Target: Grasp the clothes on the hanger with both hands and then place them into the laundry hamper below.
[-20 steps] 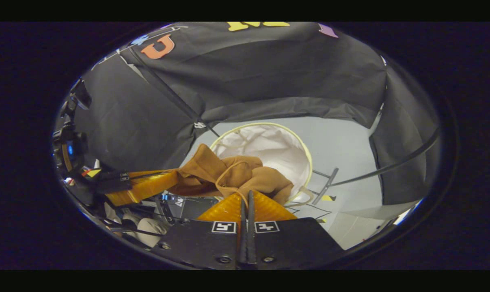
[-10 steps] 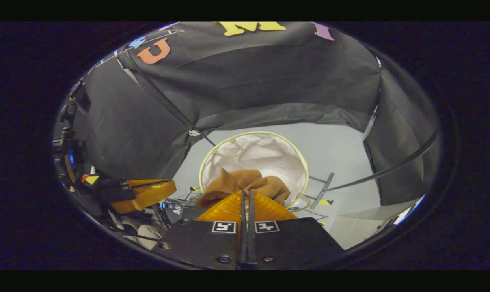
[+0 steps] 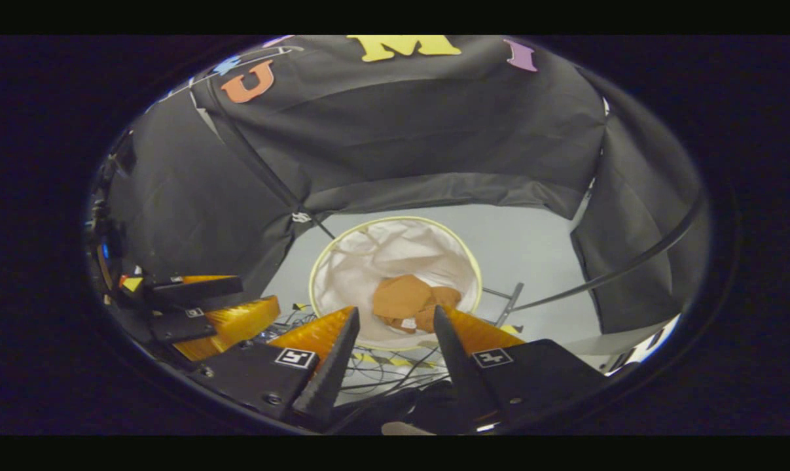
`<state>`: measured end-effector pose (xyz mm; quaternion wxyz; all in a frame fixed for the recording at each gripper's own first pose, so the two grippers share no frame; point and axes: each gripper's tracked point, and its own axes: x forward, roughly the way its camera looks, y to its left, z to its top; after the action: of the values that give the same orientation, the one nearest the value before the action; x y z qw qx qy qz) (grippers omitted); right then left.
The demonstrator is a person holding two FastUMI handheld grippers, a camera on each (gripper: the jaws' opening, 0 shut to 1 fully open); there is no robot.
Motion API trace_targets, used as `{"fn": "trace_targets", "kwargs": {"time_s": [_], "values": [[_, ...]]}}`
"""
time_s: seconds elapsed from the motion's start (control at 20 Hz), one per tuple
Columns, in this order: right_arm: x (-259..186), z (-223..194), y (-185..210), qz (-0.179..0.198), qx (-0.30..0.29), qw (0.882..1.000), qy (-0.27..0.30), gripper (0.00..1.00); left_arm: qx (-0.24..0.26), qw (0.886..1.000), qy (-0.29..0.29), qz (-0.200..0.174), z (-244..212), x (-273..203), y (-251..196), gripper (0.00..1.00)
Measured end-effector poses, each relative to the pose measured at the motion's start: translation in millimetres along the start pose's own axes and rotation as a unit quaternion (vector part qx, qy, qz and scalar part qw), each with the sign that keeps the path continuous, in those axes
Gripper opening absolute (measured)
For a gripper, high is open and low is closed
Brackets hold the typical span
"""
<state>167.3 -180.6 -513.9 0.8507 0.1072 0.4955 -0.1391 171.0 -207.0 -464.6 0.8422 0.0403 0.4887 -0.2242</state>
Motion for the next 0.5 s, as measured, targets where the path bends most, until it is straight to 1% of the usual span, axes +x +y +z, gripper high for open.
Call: {"fn": "trace_targets", "kwargs": {"time_s": [0.1,0.2,0.3,0.35,0.4,0.5], "values": [[-6.7,-2.7,-4.0,-0.012,-0.009,1.0,-0.005,0.75,-0.002,1.0,-0.001,0.001,-2.2,-5.5,-0.5,0.97],[-15.0,3.2,-8.9,-0.025,-0.019,0.999,-0.02,0.75,-0.004,1.0,-0.011,0.005,2.9,-14.7,-1.9,0.97],[-28.9,21.6,-16.3,-0.041,-0.028,0.997,-0.065,0.75,0.01,0.999,-0.046,0.005,28.8,-29.7,-8.0,0.97],[-39.7,31.8,-18.0,-0.047,-0.033,0.995,-0.083,0.78,0.025,0.997,-0.068,0.013,45.4,-39.8,-8.7,0.97],[-51.7,39.8,-15.6,-0.048,-0.037,0.993,-0.102,0.76,0.039,0.995,-0.093,0.023,63.1,-51.4,-9.1,0.97],[-85.2,62.4,-14.2,-0.05,-0.037,0.987,-0.145,0.76,0.06,0.987,-0.146,0.032,91.9,-73.9,-12.3,0.97]]}}
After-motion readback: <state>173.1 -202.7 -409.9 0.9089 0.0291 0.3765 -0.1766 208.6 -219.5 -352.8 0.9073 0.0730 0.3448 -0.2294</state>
